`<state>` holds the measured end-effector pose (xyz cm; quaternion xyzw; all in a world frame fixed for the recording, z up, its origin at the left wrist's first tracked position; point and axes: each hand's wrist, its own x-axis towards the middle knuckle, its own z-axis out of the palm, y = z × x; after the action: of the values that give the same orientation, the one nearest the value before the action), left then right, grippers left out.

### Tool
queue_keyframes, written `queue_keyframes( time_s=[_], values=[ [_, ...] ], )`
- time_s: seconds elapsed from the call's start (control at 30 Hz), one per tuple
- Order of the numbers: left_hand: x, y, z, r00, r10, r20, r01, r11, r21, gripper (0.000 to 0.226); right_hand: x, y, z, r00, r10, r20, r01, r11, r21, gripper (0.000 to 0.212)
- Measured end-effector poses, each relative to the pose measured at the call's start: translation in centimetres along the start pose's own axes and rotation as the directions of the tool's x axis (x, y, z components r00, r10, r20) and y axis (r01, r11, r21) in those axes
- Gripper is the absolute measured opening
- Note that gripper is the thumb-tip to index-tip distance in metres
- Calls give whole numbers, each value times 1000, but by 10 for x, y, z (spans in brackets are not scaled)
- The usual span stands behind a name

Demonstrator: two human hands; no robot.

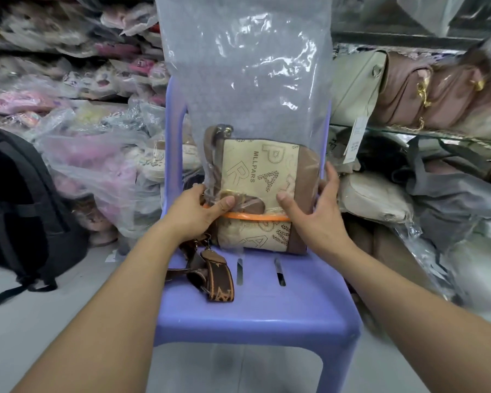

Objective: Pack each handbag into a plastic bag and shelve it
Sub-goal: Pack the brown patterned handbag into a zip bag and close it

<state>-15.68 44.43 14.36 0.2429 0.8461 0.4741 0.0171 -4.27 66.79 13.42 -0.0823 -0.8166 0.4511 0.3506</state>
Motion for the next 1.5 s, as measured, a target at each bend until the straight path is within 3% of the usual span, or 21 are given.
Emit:
queue_keyframes(
  time_s=[0.1, 0.27, 0.33, 0.4, 0.5, 0.57, 0.63, 0.7, 0.77, 0.87, 0.97, 1.03, 1.1, 1.17, 1.23, 1.33, 1.4, 1.5],
  values=[
    [1, 7, -6, 996, -32, 81, 39, 996, -85, 95, -7, 18, 6, 1000, -10, 10, 11, 995, -97, 109],
    [7, 28, 5, 992, 9, -129, -60, 915, -400, 120, -16, 28, 4, 998, 42, 55, -37, 995, -92, 104],
    [7, 27, 13, 988, 27, -152, -73, 951, -301, 106, -11, 25, -1, 995, 73, 70, -68, 996, -62, 104],
    [10, 15, 14, 997, 4, -76, -19, 980, -199, 87, -4, 15, -7, 998, 65, 13, -65, 998, -13, 103],
    [15, -7, 6, 993, -22, 114, 23, 1000, -16, 97, 6, -1, -9, 995, 82, -63, -76, 994, 83, 112],
    [10, -3, 3, 987, 8, 161, -6, 1000, -12, 82, 4, -4, -2, 995, 98, -26, -95, 991, 89, 116],
    [4, 14, 5, 995, 54, 88, -43, 991, -128, 75, -4, 3, 4, 996, 88, -17, -88, 996, 19, 116],
    [3, 30, 9, 991, 22, -131, -57, 962, -267, 100, -12, 10, 5, 997, 70, 13, -69, 995, -76, 113],
    [4, 36, 14, 968, 23, -250, -102, 946, -307, 106, -16, 11, 1, 996, 78, 52, -70, 989, -132, 110],
    [-2, 29, 18, 986, 27, -167, -56, 984, -172, 77, -11, 3, -7, 992, 99, 84, -94, 994, -57, 113],
    [-7, 14, 16, 998, 23, -63, -27, 997, -69, 53, 5, -15, -9, 999, 41, -8, -40, 995, 90, 121],
    [-4, 6, 10, 1000, 22, 10, -22, 1000, -16, 57, 11, -23, -5, 999, 32, -17, -30, 994, 102, 121],
    [-1, 5, 5, 998, 36, 50, -35, 999, -36, 77, 8, -18, 0, 999, 46, 2, -46, 996, 76, 118],
    [2, 13, 6, 995, 52, -82, -66, 981, -183, 117, -1, -6, 2, 997, 64, 36, -66, 997, 34, 114],
    [7, 27, 6, 964, 60, -261, -163, 905, -393, 130, -9, 8, 3, 991, 94, 97, -94, 996, -3, 101],
    [10, 34, 11, 956, 129, -263, -208, 931, -301, 112, -5, 10, -3, 978, 87, 191, -89, 996, 1, 100],
    [8, 18, 16, 979, 106, -176, -139, 973, -183, 87, 2, 2, -5, 989, 87, 123, -98, 992, 83, 122],
    [3, -2, 16, 998, 55, -41, -59, 993, -101, 87, 12, -22, -3, 995, 98, -26, -94, 985, 146, 125]
  ],
)
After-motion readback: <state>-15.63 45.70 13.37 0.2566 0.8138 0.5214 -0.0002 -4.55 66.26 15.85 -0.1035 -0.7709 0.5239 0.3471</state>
